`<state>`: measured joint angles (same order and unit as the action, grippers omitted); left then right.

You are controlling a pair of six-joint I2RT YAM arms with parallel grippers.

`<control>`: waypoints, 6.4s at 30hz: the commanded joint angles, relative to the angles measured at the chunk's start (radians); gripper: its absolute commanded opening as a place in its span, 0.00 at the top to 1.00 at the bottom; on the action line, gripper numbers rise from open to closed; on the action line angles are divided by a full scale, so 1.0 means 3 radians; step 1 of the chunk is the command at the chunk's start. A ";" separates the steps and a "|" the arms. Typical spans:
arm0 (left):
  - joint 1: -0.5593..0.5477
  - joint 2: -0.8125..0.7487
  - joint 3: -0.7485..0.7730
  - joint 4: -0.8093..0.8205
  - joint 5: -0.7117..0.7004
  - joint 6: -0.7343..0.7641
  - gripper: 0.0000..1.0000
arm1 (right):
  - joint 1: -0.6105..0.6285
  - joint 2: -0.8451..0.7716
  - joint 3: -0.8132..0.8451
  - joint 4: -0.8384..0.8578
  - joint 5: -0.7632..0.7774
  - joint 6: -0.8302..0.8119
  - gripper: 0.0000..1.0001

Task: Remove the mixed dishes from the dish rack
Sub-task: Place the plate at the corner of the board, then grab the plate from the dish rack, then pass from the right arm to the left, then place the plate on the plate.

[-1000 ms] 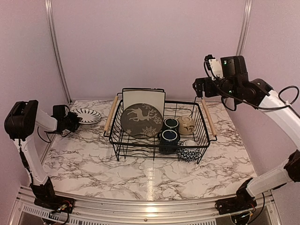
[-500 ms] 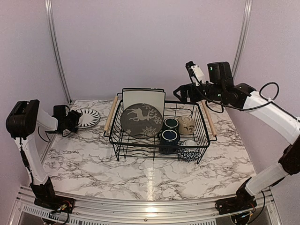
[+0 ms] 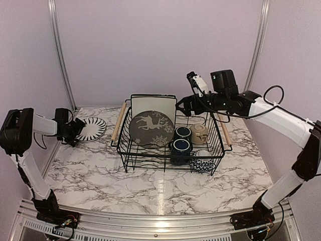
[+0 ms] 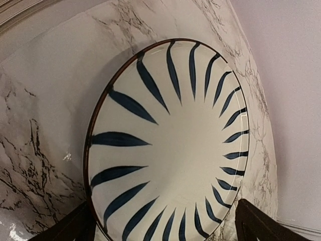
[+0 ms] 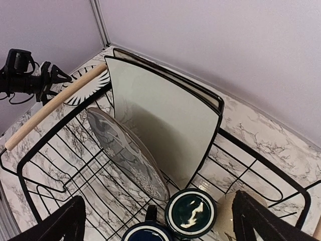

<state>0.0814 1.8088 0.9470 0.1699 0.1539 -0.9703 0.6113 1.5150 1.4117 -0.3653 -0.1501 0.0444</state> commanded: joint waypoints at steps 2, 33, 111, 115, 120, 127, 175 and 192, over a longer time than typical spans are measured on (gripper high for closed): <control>0.0002 -0.0287 0.0018 -0.0373 -0.0124 0.0286 0.01 | 0.0112 0.0271 0.0220 -0.0078 0.0013 -0.0138 0.03; -0.0425 -0.2337 0.0140 0.0172 0.1224 0.0931 0.01 | 0.0129 0.1676 0.1292 -0.0504 -0.0479 -0.1232 0.40; -0.1313 -0.1637 0.0375 0.0364 0.1128 0.0441 0.01 | -0.0521 0.0619 0.0336 0.0965 -0.2203 0.1326 1.00; -0.1617 -0.1379 0.0486 0.0560 0.1131 0.0307 0.01 | -0.0548 0.0444 -0.0017 0.1766 -0.2405 0.2026 1.00; -0.1975 -0.1063 0.0649 0.0543 0.1039 0.0233 0.04 | -0.0563 0.0328 -0.0233 0.2316 -0.2395 0.2482 1.00; -0.2267 -0.0775 0.0835 0.0628 0.1019 0.0111 0.18 | -0.0560 0.0267 -0.0485 0.3005 -0.2388 0.2912 1.00; -0.1471 -0.1464 0.0295 0.1279 0.1136 -0.0526 1.00 | -0.0565 0.0185 -0.0666 0.2521 -0.2049 0.2377 0.02; 0.0250 -0.2074 -0.0487 0.0225 0.0317 -0.0619 1.00 | -0.0575 -0.0241 -0.0478 0.1547 -0.1508 0.1618 0.01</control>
<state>0.1375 1.1736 0.8028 0.1146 0.2295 -1.1435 0.4412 1.5013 1.2179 0.2001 -0.6758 0.6125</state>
